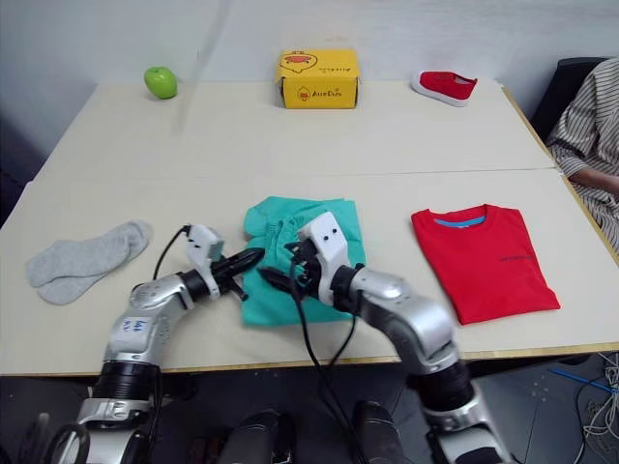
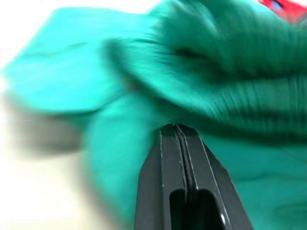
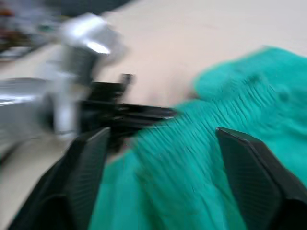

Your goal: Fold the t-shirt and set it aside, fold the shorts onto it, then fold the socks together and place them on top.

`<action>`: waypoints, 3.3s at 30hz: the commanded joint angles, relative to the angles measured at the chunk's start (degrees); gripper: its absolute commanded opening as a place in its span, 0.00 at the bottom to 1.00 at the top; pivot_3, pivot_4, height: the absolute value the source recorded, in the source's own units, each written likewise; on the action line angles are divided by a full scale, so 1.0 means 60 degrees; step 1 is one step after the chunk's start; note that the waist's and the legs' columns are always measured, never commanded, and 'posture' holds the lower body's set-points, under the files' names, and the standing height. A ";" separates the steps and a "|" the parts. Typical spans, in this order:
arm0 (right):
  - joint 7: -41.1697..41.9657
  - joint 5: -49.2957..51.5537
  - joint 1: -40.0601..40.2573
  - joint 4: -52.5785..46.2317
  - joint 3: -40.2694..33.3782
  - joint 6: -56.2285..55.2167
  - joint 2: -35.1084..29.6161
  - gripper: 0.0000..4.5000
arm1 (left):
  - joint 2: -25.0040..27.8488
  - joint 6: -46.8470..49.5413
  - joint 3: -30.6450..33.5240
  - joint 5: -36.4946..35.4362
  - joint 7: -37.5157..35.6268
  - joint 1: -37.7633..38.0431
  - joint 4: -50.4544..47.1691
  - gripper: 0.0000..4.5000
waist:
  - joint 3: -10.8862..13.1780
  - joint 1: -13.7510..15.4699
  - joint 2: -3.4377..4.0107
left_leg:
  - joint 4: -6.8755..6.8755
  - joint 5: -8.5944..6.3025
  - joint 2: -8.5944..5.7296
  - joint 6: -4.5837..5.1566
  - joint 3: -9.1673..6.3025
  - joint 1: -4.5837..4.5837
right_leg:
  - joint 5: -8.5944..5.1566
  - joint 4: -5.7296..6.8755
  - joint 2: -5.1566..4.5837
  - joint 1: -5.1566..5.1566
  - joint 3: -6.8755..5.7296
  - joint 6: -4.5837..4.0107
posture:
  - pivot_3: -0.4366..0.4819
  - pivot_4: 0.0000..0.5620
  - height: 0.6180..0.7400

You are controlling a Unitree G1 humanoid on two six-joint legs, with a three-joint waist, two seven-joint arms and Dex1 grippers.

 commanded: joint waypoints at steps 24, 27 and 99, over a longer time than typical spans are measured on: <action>0.3970 -0.4963 -0.4832 1.3588 -0.0557 -1.1283 -0.0087 0.00 | 0.0331 -0.0546 -0.3201 0.1797 -0.1344 -0.1047 0.0235 0.00 | 0.0010 -0.0084 -0.0003 | 0.0003 0.0018 0.0003 -0.0025 0.0075 0.0029 | 0.0013 -0.0007 0.0020 0.0006 0.0035 0.0021 | 0.48 0.27 1.00; 0.2956 -0.5383 -0.5221 1.4513 -0.0703 -1.1951 -0.0056 0.00 | 0.0394 -0.0526 -0.3131 0.1780 -0.1274 -0.0759 0.0034 0.00 | 0.0010 -0.0095 -0.0002 | 0.0003 0.0017 0.0007 -0.0025 0.0071 0.0044 | 0.0009 0.0007 0.0014 0.0010 0.0045 0.0013 | 0.48 0.27 1.00; 0.9499 -0.1120 -0.3502 0.7895 -0.1904 0.0782 -0.8133 0.00 | 0.1073 -0.1052 -0.0710 -0.2162 -0.3215 0.0846 -0.3234 0.91 | 0.0024 0.0206 0.0020 | 0.0011 -0.0013 -0.0013 0.0001 0.0062 -0.0005 | 0.0006 -0.0027 -0.0012 -0.0017 0.0026 0.0002 | 0.48 0.27 1.00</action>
